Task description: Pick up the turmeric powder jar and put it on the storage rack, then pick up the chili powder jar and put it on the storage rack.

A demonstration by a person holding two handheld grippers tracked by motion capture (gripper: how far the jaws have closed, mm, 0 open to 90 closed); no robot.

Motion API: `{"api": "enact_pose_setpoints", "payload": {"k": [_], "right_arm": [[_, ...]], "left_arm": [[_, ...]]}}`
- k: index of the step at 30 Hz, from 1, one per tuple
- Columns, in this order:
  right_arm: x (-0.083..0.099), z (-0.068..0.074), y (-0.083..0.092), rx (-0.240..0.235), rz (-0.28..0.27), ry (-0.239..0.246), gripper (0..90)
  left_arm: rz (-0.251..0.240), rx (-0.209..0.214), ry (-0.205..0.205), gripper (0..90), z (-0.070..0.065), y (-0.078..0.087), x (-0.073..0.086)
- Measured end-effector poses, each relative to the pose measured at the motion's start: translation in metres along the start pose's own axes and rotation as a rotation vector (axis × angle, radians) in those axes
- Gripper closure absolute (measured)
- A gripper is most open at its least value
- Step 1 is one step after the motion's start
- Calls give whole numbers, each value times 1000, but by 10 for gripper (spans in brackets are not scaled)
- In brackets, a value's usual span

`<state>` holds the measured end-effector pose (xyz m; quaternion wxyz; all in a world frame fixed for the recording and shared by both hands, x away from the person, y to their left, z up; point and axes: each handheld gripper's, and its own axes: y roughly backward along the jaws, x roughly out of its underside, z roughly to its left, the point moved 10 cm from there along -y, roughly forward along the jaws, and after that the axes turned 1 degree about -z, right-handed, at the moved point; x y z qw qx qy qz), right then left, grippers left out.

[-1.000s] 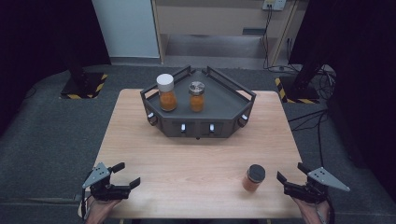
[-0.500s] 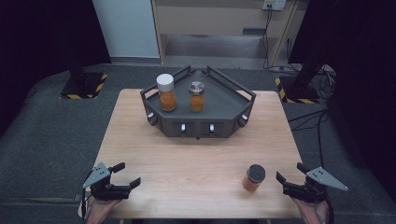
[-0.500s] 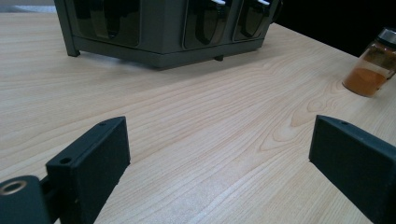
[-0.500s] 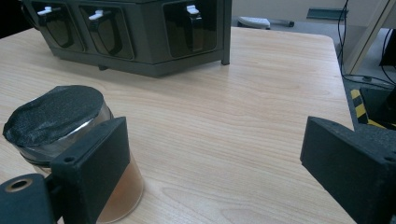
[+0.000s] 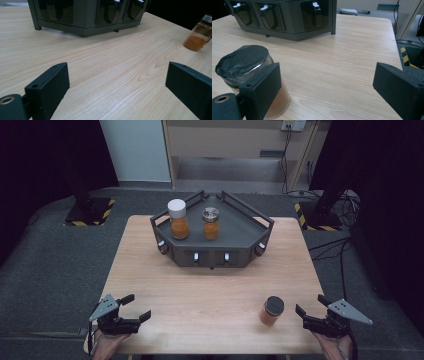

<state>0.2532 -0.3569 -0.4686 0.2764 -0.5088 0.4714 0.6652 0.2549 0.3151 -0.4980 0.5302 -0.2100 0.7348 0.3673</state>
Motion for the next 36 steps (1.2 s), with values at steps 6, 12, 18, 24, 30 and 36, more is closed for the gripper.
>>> {"api": "enact_pose_setpoints", "payload": {"k": [6, 12, 18, 24, 30, 36], "right_arm": [[0, 0, -1, -3, -1, -2, 81], [0, -1, 0, -4, 0, -9, 81], [0, -1, 0, -4, 3, -9, 81], [-3, -2, 0, -16, -6, -12, 81], [-9, -1, 0, -24, -6, -17, 86], [-19, 1, 4, -31, -18, -20, 89]], "left_arm": [[-2, 3, 3, 42, 1, -1, 0], [-5, 3, 6, 42, 1, 0, 0], [-6, 4, 7, 42, 1, 0, 0], [-5, 2, 9, 41, 1, 0, 1], [-7, 1, 10, 41, 2, 0, 1], [-6, 2, 7, 41, 1, 0, 0]]}}
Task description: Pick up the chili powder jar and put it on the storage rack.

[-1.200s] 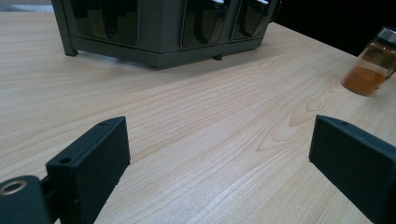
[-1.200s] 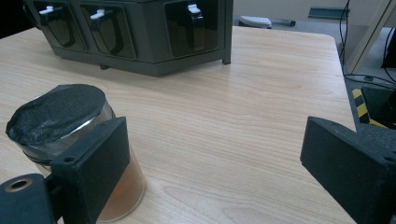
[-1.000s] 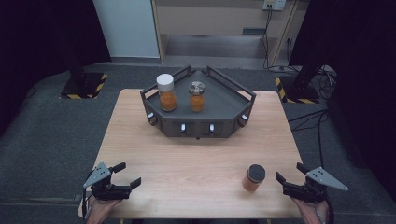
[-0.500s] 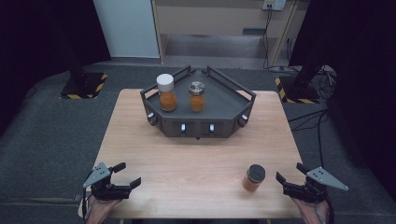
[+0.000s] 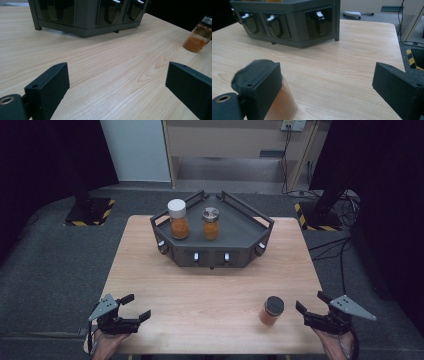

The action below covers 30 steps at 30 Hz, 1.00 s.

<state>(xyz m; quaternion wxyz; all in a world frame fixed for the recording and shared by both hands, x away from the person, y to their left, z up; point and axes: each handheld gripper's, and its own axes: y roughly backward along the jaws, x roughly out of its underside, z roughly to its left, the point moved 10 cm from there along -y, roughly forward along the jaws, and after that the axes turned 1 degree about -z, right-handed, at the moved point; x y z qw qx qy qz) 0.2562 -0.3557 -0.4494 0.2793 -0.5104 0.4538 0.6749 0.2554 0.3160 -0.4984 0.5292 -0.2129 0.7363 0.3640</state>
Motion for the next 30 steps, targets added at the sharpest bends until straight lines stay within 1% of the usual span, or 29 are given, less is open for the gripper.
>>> {"api": "enact_pose_setpoints", "payload": {"k": [1, 4, 8, 13, 17, 19, 23, 27, 29, 30], "right_arm": [[-2, 0, 1, 0, -6, 6, 90], [-7, 1, 2, -7, -9, 4, 89], [-15, 3, 5, -24, -17, 18, 89], [-25, 8, 7, -55, -27, 41, 89], [-33, 14, 9, -87, -28, 49, 89], [-37, 17, 9, -111, -30, 53, 89], [-41, 25, 8, -138, -23, 71, 89], [-42, 32, 5, -172, -7, 80, 89], [-41, 34, 3, -174, -2, 87, 90], [-40, 36, 1, -191, 7, 83, 90]], "left_arm": [[1, 0, -1, 41, 0, 0, 0], [0, -1, -1, 41, 0, 0, 0], [1, -4, 0, 41, 0, 0, 0], [2, -5, -1, 41, 0, 0, 0], [4, -6, -3, 41, 0, 0, 0], [4, -5, -4, 41, 0, 0, 0], [4, -5, -3, 41, 0, 0, 0], [5, -5, -4, 41, 0, 0, 0], [7, -5, -5, 41, -1, 0, 0], [8, -6, -5, 41, -1, 0, 0]]}}
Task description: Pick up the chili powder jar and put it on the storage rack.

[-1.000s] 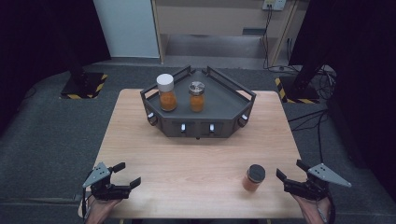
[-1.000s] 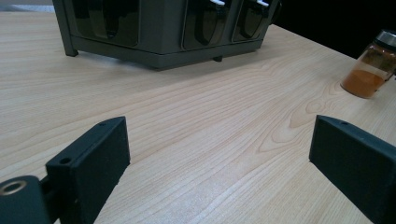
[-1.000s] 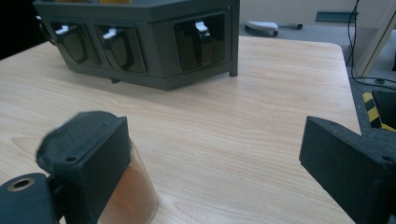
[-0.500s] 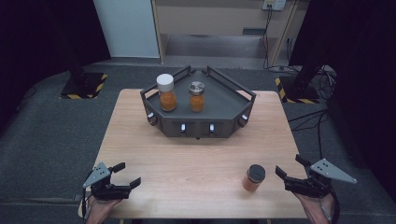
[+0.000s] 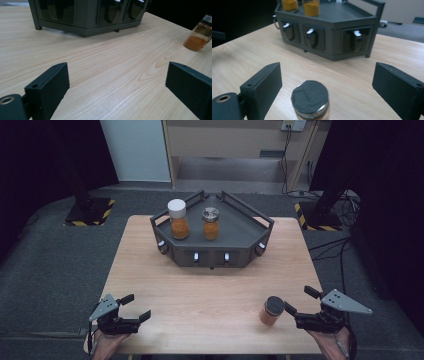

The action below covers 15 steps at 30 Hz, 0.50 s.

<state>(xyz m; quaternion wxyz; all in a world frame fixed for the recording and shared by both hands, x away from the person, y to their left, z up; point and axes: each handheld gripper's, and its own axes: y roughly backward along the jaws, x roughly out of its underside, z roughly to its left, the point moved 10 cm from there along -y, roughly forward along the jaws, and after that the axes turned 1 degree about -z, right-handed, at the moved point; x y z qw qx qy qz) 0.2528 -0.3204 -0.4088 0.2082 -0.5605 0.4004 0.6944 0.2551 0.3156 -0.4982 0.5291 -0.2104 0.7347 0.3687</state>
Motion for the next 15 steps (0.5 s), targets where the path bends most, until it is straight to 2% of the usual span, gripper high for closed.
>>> {"api": "enact_pose_setpoints", "payload": {"k": [5, 15], "right_arm": [[4, 2, -11, -52, 26, -24, 90], [12, 5, -31, -70, 105, -23, 98]], "left_arm": [[0, -1, 1, 42, 0, 0, 0], [3, 1, -3, 42, 0, 0, 0]]}}
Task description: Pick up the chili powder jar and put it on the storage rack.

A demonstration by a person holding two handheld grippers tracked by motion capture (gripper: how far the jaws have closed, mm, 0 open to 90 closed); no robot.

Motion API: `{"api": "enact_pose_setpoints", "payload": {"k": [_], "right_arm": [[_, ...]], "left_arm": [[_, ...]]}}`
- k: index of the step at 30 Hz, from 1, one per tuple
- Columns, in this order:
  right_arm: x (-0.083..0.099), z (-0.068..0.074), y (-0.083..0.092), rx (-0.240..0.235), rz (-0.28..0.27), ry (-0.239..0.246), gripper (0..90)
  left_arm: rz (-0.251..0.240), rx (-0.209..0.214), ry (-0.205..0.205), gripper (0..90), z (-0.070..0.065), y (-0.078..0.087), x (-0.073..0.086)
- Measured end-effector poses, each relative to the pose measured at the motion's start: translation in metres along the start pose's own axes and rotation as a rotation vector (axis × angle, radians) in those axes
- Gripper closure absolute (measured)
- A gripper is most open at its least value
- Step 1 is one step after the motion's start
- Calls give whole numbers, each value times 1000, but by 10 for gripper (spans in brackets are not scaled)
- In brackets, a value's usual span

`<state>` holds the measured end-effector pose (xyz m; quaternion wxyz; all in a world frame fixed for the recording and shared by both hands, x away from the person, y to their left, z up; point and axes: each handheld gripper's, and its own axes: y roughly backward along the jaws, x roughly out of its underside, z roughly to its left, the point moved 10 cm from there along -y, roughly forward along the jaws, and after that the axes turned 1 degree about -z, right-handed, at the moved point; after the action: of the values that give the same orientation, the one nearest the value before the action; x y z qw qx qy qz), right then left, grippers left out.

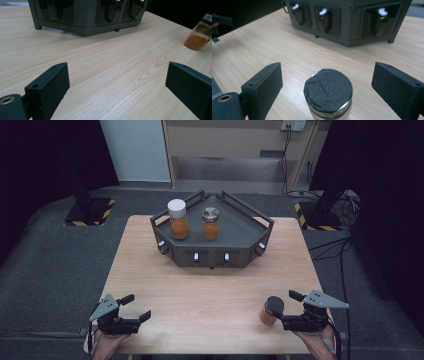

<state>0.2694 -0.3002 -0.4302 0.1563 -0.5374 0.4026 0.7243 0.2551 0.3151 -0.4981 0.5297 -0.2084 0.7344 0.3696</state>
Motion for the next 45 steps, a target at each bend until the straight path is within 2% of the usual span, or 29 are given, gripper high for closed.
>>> {"api": "enact_pose_setpoints", "payload": {"k": [7, 14, 20, 23, 25, 28, 41, 45], "right_arm": [[8, -3, -15, -8, 46, -16, 119], [12, -4, -24, -4, 76, -8, 145], [18, -3, -33, -3, 106, -3, 213], [19, -2, -36, 5, 112, 3, 263], [19, 0, -36, 29, 116, 17, 307], [20, 1, -35, 39, 105, 29, 322], [16, 4, -37, 52, 121, 62, 332], [12, 5, -38, 42, 124, 69, 333]], "left_arm": [[-1, 0, 0, 42, 0, 0, 0], [0, 0, 0, 42, 0, 0, 0], [-1, 1, 1, 42, 0, 0, 0], [0, 0, 1, 42, 0, 0, 0], [0, 0, 0, 42, 0, 0, 0], [0, 0, 1, 42, 0, 0, 0], [2, -1, -1, 42, 0, 0, 0], [2, -1, -3, 42, 0, 0, 0]]}}
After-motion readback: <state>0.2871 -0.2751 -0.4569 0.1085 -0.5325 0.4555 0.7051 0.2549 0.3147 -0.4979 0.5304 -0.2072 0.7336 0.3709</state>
